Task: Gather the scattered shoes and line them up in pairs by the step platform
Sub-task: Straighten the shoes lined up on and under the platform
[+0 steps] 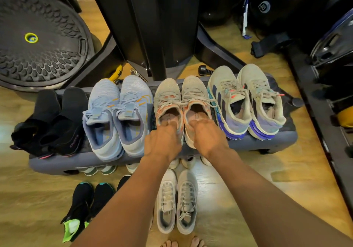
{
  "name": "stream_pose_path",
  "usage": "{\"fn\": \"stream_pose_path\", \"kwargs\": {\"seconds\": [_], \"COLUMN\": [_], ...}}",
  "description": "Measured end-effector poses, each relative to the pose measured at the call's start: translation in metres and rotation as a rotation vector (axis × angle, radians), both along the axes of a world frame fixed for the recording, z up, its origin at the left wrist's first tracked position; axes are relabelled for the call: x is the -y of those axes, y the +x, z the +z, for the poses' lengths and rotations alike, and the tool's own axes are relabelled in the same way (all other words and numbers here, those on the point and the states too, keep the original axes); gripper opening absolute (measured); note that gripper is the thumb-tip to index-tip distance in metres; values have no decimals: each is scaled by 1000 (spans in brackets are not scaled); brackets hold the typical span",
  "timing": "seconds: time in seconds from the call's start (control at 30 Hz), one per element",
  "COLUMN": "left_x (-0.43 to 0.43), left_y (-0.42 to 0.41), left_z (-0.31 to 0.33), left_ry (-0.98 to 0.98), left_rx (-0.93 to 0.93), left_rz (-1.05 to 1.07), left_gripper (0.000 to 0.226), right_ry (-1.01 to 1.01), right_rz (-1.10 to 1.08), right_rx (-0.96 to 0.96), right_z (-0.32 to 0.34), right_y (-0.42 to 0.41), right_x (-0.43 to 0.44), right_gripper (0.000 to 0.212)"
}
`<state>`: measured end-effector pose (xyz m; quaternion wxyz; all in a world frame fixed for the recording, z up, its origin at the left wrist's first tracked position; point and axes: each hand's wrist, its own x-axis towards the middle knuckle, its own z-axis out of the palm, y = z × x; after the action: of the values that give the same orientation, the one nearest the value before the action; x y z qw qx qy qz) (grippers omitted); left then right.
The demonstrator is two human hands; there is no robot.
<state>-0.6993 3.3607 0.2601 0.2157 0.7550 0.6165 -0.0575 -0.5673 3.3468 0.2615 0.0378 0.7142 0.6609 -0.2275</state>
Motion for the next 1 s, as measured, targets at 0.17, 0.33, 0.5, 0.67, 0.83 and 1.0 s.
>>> {"fn": "stream_pose_path", "kwargs": {"seconds": [0.17,0.33,0.5,0.67,0.83,1.0], "left_x": [0,7,12,8,9,17], "left_y": [39,114,169,187,182,187], "left_z": [28,28,5,-6,-1,-2], "left_ry": [113,24,-105,-77,11,12], "left_rx": [132,294,251,121,13,18], "left_rz": [-62,-181,-142,-115,-160,-147], "left_gripper": [44,37,46,26,18,20], "right_ry": [232,273,4,-41,-20,9], "right_rz": [-215,-404,-339,-246,-201,-174], "right_rx": [-177,-22,179,105,140,165], "right_z": [28,29,15,2,1,-1], "right_y": [38,110,156,174,175,178], "right_x": [15,24,25,31,35,36], "right_gripper": [46,50,41,41,38,35]}}
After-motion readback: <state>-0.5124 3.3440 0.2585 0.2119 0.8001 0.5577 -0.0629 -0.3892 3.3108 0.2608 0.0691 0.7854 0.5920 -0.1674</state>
